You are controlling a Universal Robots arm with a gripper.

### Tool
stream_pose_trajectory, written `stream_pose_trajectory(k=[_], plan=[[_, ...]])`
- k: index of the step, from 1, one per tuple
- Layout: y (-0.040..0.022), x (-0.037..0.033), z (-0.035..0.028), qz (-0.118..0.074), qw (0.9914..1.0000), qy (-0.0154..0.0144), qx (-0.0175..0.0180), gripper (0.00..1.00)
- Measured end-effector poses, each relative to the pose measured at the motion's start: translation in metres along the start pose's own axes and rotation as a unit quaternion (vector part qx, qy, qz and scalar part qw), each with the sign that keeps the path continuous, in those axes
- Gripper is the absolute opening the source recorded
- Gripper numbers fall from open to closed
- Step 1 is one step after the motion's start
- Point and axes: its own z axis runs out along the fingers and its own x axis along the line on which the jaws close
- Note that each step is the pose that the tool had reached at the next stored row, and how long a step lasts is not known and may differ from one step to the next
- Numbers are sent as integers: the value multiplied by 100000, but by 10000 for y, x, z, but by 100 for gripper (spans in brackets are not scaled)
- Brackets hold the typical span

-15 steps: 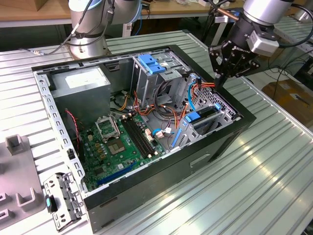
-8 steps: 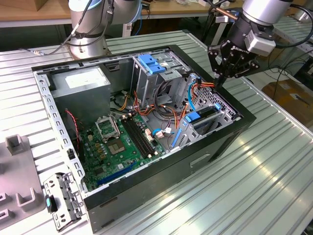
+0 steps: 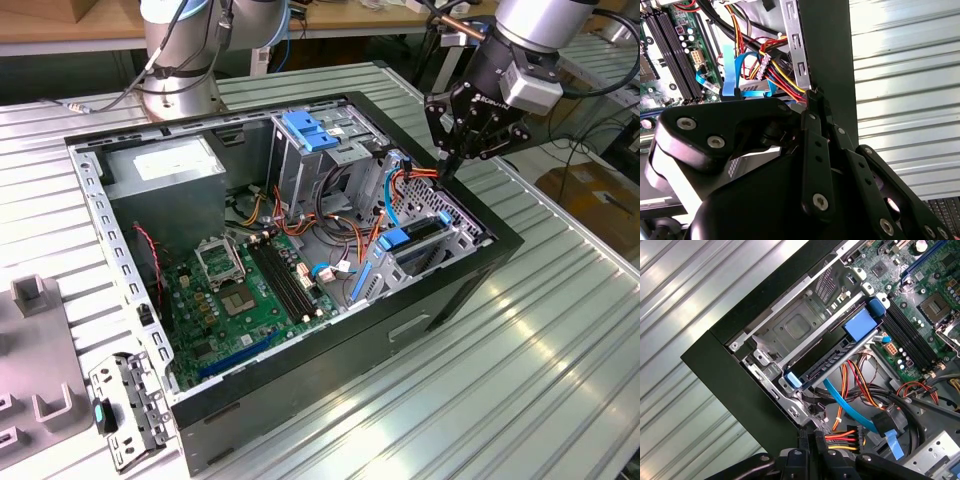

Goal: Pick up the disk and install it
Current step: 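Insert the first disk wire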

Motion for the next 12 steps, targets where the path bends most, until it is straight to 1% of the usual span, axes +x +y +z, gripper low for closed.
stream_pose_trajectory(k=[12], plan=[[0,0,0,36,100000,2,0,16]])
